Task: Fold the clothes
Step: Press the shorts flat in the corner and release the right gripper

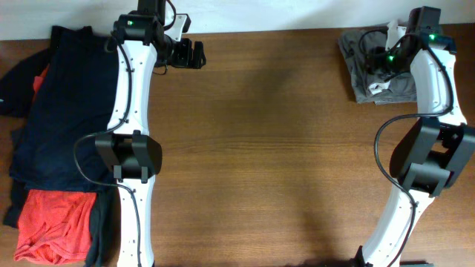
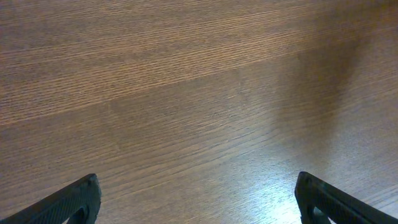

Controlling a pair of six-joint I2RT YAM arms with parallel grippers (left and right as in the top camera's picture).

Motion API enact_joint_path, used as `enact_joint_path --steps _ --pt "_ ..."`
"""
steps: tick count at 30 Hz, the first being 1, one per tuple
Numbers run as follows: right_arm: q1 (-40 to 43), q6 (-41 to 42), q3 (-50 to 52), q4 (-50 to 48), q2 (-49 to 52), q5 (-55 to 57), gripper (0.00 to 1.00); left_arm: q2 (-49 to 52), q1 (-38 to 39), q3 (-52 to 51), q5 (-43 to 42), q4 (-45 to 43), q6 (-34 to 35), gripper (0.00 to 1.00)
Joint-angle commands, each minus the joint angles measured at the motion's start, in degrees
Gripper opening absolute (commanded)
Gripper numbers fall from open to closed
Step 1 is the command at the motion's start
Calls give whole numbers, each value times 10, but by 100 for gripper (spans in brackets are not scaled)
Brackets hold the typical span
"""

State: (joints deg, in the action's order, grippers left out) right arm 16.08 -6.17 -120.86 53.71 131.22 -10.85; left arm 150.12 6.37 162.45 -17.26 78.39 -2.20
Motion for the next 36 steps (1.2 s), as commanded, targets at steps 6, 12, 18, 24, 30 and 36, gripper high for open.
enact_joint_path --steps 6,12,18,24,30,36 --pt "-2 40 12 -15 -5 56 28 9 2 7 6 1 -9 99" --pt "5 125 -9 -46 -6 56 3 9 2 7 6 3 -9 99" --pt "8 175 1 -60 29 58 4 9 2 7 7 3 -10 99" --pt "1 189 1 -46 44 44 4 9 2 7 6 3 -9 99" --pt "-26 188 37 -31 54 42 4 9 2 7 6 7 -10 99" --pt "-31 186 82 -46 69 23 4 9 2 7 6 8 -9 99"
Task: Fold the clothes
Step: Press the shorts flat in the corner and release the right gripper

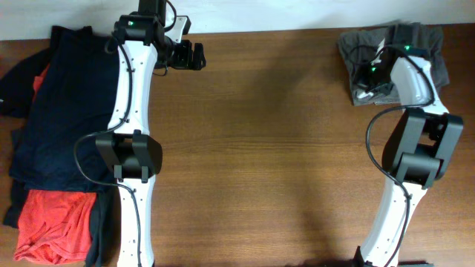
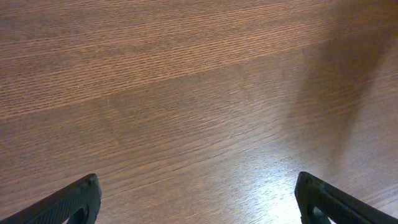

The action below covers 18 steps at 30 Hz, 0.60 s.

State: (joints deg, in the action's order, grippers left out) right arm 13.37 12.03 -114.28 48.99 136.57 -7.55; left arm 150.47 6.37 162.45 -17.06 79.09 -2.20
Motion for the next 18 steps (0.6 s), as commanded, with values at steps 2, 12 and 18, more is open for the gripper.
enact_joint_path --steps 2,12,18 --pt "-5 -12 19 2 16 -10 4 6 2 7 4 1 -9 99" --pt "-1 -106 -56 23 -35 -146 9 6 2 7 4 -2 -9 99" --pt "-2 -156 -141 81 -88 -148 13 6 2 7 4 -2 -9 99"
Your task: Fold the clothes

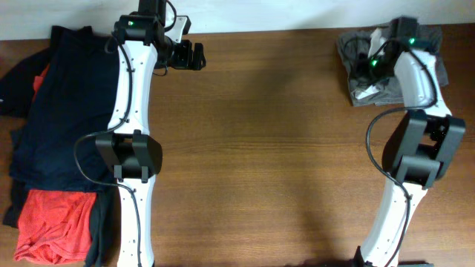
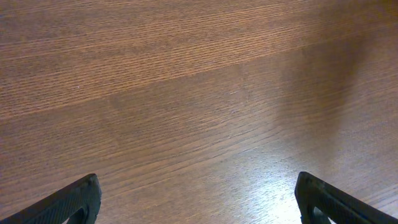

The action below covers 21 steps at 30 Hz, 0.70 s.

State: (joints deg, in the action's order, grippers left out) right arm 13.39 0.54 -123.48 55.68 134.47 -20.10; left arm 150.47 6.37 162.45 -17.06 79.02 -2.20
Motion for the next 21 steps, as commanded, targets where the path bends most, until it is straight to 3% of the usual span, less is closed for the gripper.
enact_joint_path --steps 1,3,14,15,16,17,21 --pt "-2 -48 -68 34 -77 -22 13 6 2 7 4 -2 -9 99" --pt "-2 -48 -90 57 -87 -23 14 6 2 7 4 -3 -9 99" --pt "-3 -48 -187 201 -199 -22 47 6 2 7 4 -5 -9 99" --pt "-3 -48 -187 213 -214 -23 52 6 2 7 4 -5 -9 99" --pt "-3 -46 -187 231 -236 -24 82 6 2 7 4 -5 -9 99" --pt "-4 -46 -187 245 -251 -27 99 6 2 7 4 -5 -9 99" --pt "-8 -45 -187 283 -279 -53 99 6 2 7 4 -5 -9 99"
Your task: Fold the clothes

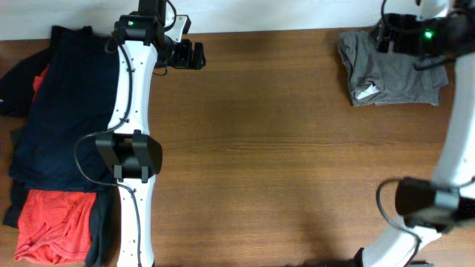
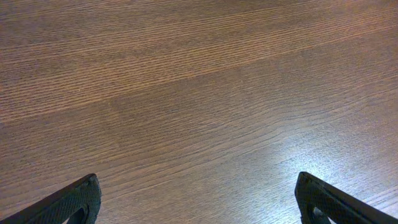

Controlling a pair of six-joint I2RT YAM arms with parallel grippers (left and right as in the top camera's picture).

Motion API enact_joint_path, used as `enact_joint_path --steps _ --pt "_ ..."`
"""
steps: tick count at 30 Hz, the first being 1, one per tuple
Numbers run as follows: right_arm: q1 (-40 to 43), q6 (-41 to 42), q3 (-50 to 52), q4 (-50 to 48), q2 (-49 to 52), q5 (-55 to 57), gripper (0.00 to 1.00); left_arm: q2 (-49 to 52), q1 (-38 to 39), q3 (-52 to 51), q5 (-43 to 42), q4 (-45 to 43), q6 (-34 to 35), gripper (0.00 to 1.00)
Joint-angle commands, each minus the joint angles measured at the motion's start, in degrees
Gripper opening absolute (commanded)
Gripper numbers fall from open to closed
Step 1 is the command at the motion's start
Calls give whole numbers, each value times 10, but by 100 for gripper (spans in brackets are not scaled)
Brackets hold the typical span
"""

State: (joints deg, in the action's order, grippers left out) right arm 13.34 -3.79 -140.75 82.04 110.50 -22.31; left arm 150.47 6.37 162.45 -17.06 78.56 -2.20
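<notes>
A folded grey garment (image 1: 391, 74) with a white tag (image 1: 364, 93) lies flat at the table's far right. My right gripper (image 1: 387, 34) hovers by its far edge, and its jaws are too dark to read. My left gripper (image 1: 194, 54) is at the far left-centre, open over bare wood; the left wrist view shows both fingertips (image 2: 74, 202) wide apart with nothing between them. A pile of dark navy clothes (image 1: 52, 111) with a red piece (image 1: 52, 222) lies along the left side.
The brown wooden table (image 1: 267, 148) stretches between the two arms. The left arm's base (image 1: 132, 156) stands beside the clothes pile. The right arm's base (image 1: 430, 200) sits at the lower right. A white wall edge runs along the back.
My right arm has left the grey garment and is now at the table's far edge, so the whole garment shows, lying flat. The left arm has not moved.
My right gripper was first down on the middle of the grey garment. Then it was at the garment's left part, then nearer its far edge, the cloth shifting shape under it. Now it is off the garment. My left gripper stayed open over bare wood throughout.
</notes>
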Motion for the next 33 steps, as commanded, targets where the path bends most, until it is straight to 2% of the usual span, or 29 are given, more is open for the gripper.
enact_joint_path --steps 1,10,16,20,25,27,31,32,33 --pt "-10 -2 -14 25 -42 -43 99 6 2 7 4 -1 -9 99" --pt "-13 -3 -9 26 -43 -51 99 6 2 7 4 -1 -9 99" --pt "-17 -3 -9 43 -47 -11 99 6 2 7 4 -1 -9 99" --pt "-72 -3 18 -38 -99 49 99 6 2 7 4 -1 -9 99" --pt "-134 -5 179 -216 -216 143 98 6 2 7 4 -1 -9 99" --pt "-137 -4 321 -315 -304 137 99 6 2 7 4 -1 -9 99" --pt "-126 -3 526 -433 -426 138 99 6 2 7 4 -1 -9 99" --pt "-117 -3 615 -481 -480 138 99 6 2 7 4 -1 -9 99" --pt "-113 -3 661 -505 -507 137 99 6 2 7 4 -1 -9 99"
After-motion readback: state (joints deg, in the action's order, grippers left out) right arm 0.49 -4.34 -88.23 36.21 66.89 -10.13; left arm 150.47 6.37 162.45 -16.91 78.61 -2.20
